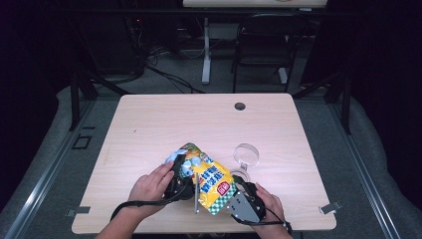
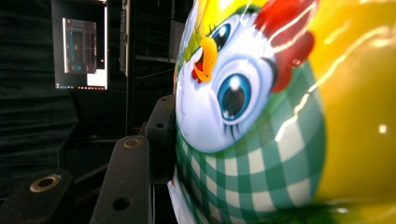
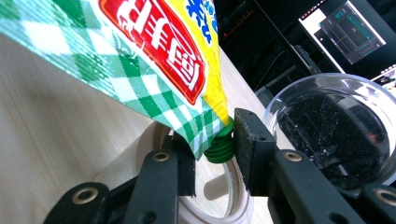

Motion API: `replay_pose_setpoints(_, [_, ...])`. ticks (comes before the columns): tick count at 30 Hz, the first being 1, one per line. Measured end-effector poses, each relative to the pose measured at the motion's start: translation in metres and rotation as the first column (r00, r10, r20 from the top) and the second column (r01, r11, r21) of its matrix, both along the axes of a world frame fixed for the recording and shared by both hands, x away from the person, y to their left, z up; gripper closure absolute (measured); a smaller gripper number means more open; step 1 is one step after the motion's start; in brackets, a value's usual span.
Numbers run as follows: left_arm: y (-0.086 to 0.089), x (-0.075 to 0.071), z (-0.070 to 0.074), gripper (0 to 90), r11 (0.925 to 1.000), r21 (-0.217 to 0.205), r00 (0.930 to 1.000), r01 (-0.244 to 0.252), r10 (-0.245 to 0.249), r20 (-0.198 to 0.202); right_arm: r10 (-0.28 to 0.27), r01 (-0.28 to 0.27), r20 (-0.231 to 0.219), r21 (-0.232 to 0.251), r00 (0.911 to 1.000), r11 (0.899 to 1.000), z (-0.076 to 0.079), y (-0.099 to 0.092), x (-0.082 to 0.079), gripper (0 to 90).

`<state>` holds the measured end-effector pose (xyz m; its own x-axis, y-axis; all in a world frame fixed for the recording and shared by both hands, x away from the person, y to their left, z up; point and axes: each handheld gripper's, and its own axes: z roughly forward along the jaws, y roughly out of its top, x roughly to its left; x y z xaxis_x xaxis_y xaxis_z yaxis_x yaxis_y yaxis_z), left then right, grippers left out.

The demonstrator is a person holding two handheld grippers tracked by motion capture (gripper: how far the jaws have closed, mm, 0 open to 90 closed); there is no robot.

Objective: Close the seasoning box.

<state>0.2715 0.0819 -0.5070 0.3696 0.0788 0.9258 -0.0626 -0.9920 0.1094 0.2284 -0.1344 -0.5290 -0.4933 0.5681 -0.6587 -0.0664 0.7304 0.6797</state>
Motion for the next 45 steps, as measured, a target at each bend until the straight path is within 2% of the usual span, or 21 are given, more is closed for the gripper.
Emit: replay_pose_setpoints(45, [-0.007, 0.001, 0.012, 57.5, 0.9983, 0.055, 0.9996, 0.016, -0.017, 0.024, -0.004, 0.008, -0.056, 0.079, 0.9984, 0.997, 0.003, -0.005, 0.003, 70.6])
